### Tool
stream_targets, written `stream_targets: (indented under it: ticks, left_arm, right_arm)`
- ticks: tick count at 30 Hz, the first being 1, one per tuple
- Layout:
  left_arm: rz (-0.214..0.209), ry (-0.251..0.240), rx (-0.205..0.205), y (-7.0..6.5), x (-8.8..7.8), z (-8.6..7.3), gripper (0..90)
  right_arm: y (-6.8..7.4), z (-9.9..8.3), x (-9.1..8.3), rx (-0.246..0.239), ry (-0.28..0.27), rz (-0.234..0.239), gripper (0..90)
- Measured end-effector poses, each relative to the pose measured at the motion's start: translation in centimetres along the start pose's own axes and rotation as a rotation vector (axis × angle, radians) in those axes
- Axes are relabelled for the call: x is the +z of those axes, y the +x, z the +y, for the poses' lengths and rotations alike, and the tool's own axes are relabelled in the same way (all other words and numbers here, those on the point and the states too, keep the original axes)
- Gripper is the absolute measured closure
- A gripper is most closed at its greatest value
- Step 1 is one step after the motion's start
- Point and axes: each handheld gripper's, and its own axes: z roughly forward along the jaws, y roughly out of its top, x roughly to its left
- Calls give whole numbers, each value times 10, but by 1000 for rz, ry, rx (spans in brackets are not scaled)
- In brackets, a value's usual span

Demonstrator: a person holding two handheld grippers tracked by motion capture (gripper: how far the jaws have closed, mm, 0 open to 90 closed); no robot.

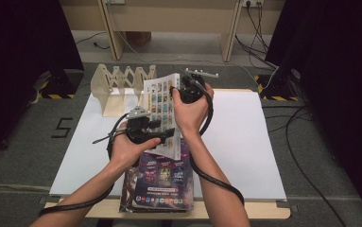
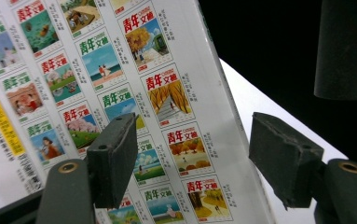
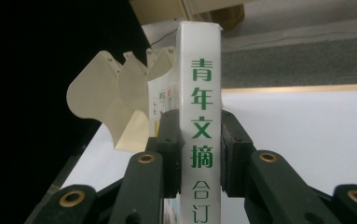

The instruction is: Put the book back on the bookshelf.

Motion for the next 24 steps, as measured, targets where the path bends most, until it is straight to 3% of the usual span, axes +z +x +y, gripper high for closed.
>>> stream_targets:
  ticks: [5,10,17,21,24]
  left_arm:
    - [19,-7,26,-5,3,6,302]
    - [42,19,54,-12,16,7,293]
    - [130,24,118,-22,31,7,308]
    - [142,25,99,-20,37,6,304]
    - [149,22,113,-21,37,6,314]
  right_arm:
    - [4,0,3,-10,1,-22,738]
    - [8,0,5,-15,22,-32,733]
    - [6,1,1,-23,31,-27,734]
    - [6,2,-1,-16,30,-17,735]
    - [5,2,-4,-20,20,-15,735]
